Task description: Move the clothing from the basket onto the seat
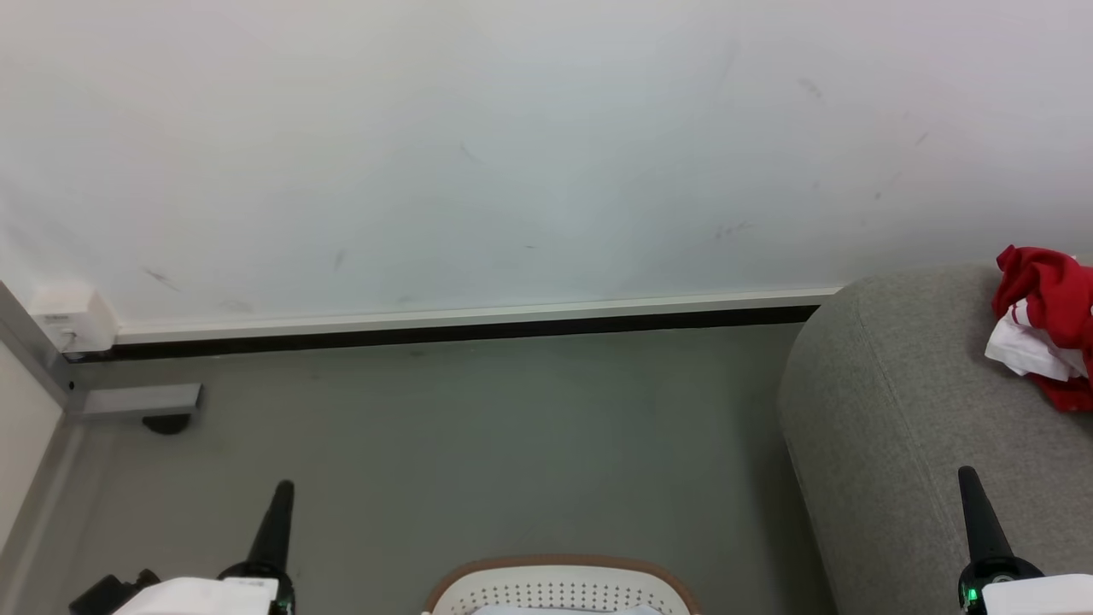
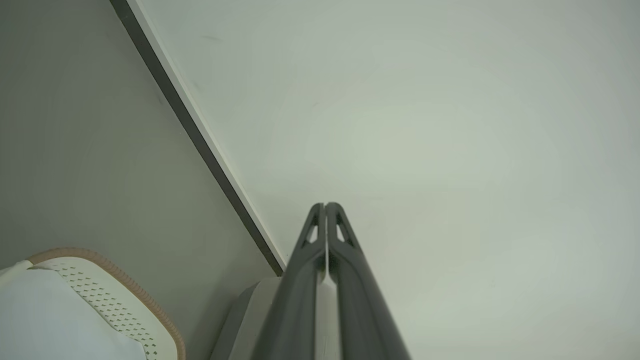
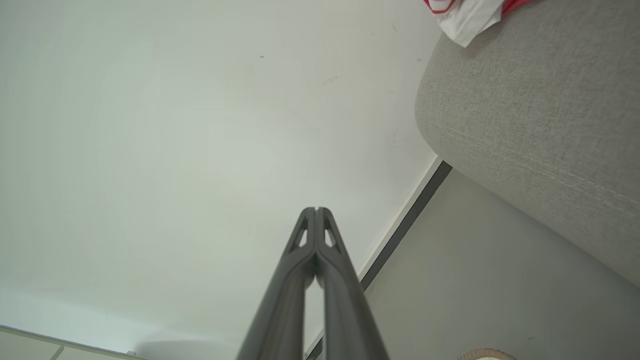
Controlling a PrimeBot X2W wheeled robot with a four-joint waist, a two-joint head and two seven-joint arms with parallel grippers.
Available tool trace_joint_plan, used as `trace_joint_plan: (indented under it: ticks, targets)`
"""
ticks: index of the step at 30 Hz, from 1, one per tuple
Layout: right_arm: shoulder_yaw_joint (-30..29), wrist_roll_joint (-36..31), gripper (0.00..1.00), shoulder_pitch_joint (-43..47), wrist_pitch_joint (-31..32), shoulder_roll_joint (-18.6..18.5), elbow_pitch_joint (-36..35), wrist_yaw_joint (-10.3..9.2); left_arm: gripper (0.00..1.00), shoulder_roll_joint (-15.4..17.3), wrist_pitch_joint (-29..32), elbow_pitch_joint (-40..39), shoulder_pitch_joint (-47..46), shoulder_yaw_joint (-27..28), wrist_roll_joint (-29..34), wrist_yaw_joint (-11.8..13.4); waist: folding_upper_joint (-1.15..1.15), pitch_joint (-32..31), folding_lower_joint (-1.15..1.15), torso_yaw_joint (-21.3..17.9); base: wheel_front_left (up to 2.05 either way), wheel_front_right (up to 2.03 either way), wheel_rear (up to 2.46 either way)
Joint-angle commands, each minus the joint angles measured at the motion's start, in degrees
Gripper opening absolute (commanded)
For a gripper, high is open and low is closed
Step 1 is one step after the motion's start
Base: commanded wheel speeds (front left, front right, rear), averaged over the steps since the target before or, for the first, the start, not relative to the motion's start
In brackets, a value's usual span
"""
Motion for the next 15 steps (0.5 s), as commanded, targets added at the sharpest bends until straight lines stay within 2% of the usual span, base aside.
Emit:
trace_joint_plan:
  ticks: [1, 15]
  targets:
    - [0.0, 1.5, 0.0, -1.0, 0.3, -0.6, -0.7, -0.08, 0.0, 0.1, 0.3, -0.5, -1.0, 0.4, -1.2, -0.3, 0.0, 0.0, 0.0, 0.1, 0.0, 0.0, 0.0]
    - [0.5, 9.8, 0.0, -1.6, 0.7, -1.7, -1.0, -0.09, 0.0, -0.1, 2.1, -0.7, -1.8, 1.7, -7.4, -1.0, 0.0, 0.4, 0.0, 0.9, 0.0, 0.0, 0.0]
